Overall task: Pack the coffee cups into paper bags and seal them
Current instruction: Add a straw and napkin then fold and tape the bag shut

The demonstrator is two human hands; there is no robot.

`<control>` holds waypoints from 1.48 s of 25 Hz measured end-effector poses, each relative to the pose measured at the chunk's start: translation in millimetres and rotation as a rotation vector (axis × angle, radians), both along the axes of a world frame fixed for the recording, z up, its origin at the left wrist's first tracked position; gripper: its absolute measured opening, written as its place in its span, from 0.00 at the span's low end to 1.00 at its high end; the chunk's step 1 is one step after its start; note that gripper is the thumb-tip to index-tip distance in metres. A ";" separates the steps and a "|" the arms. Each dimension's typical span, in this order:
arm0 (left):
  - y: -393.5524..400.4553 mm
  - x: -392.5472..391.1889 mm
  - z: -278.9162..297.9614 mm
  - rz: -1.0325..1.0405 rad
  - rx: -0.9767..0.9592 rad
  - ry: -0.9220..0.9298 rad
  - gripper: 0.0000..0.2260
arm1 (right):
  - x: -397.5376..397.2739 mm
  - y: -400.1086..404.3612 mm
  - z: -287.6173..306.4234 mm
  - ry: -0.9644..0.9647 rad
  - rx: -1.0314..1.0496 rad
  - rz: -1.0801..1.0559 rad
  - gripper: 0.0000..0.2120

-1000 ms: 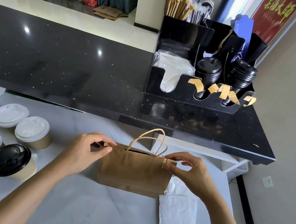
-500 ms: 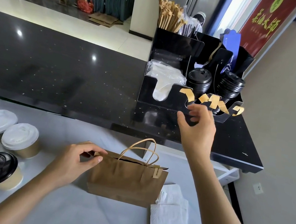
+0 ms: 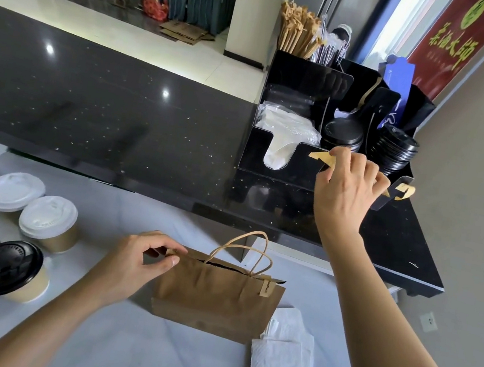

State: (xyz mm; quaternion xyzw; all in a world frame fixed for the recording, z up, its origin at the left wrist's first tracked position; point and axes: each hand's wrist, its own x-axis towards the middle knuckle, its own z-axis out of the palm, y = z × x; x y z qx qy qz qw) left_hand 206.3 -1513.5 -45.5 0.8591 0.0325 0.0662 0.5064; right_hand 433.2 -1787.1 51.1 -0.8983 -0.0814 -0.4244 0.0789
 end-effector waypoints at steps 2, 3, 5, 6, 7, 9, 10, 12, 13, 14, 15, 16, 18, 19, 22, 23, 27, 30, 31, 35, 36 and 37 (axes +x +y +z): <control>-0.2 0.0 -0.1 0.001 0.000 0.003 0.10 | -0.2 -1.6 1.0 -0.025 0.010 0.012 0.10; -0.6 -0.2 0.2 0.000 -0.004 0.004 0.10 | 0.2 -2.2 1.2 -0.041 0.006 0.014 0.09; -1.2 -0.6 1.3 0.000 -0.007 0.001 0.11 | 2.4 -3.0 2.2 -0.080 -0.003 0.023 0.09; -1.4 -0.3 1.7 0.001 -0.007 -0.002 0.11 | 4.0 -3.7 3.2 -0.101 -0.002 0.038 0.09; -1.5 -0.4 1.9 0.002 -0.007 -0.003 0.11 | 5.0 -4.5 3.8 -0.120 0.001 0.063 0.08; -2.0 -0.4 2.4 0.002 -0.010 -0.003 0.10 | 5.8 -7.0 5.2 -0.146 0.001 0.124 0.06; -2.2 -0.9 2.7 0.002 -0.013 -0.003 0.10 | 5.1 -8.0 5.9 -0.156 -0.003 0.155 0.05; -2.4 -1.4 2.8 0.001 -0.019 -0.001 0.10 | 2.9 -10.7 5.5 -0.159 -0.009 0.204 0.05; -2.3 -1.5 2.8 0.001 -0.019 0.000 0.10 | 1.9 -12.6 3.8 -0.147 -0.016 0.217 0.04; -1.7 -1.7 2.6 0.002 -0.018 0.002 0.10 | 0.8 -14.4 1.2 -0.130 -0.029 0.224 0.04; -1.3 -1.9 2.4 0.002 -0.015 0.002 0.10 | -0.8 -16.3 -1.7 -0.112 -0.042 0.227 0.03; -1.1 -2.1 2.2 0.003 -0.013 0.002 0.10 | -2.7 -17.7 -4.5 -0.098 -0.053 0.234 0.03; -1.1 -2.4 2.2 0.007 -0.017 0.003 0.10 | -8.2 -19.0 -7.0 -0.092 -0.065 0.270 0.02; -1.5 -2.4 2.3 0.007 -0.023 0.002 0.10 | -12.4 -18.6 -7.3 -0.092 -0.069 0.294 0.02; -2.8 -2.1 3.1 0.006 -0.015 -0.009 0.10 | -26.1 -12.6 -5.0 0.002 -0.051 0.380 0.01; -3.1 -1.8 3.3 0.005 -0.010 -0.010 0.10 | -29.0 -9.5 -2.9 0.079 -0.021 0.423 0.02; -2.7 -2.9 3.9 -0.012 0.004 -0.009 0.09 | -37.2 7.1 9.0 0.464 0.125 0.660 0.04; -1.9 -3.5 3.6 -0.026 0.007 -0.015 0.10 | -44.8 26.7 22.0 0.765 0.249 0.821 0.05; -2.0 -3.4 4.2 -0.027 0.003 -0.016 0.10 | -45.0 33.5 24.7 0.849 0.261 0.861 0.05; -2.3 -4.4 5.4 -0.027 0.021 -0.023 0.10 | -46.0 62.6 26.8 1.128 0.207 0.959 0.04; -2.2 -4.5 5.6 -0.026 0.028 -0.028 0.10 | -46.5 69.5 26.0 1.165 0.186 0.971 0.04; -1.8 -4.8 5.2 -0.022 0.038 -0.036 0.10 | -47.8 76.3 24.5 1.197 0.161 0.986 0.04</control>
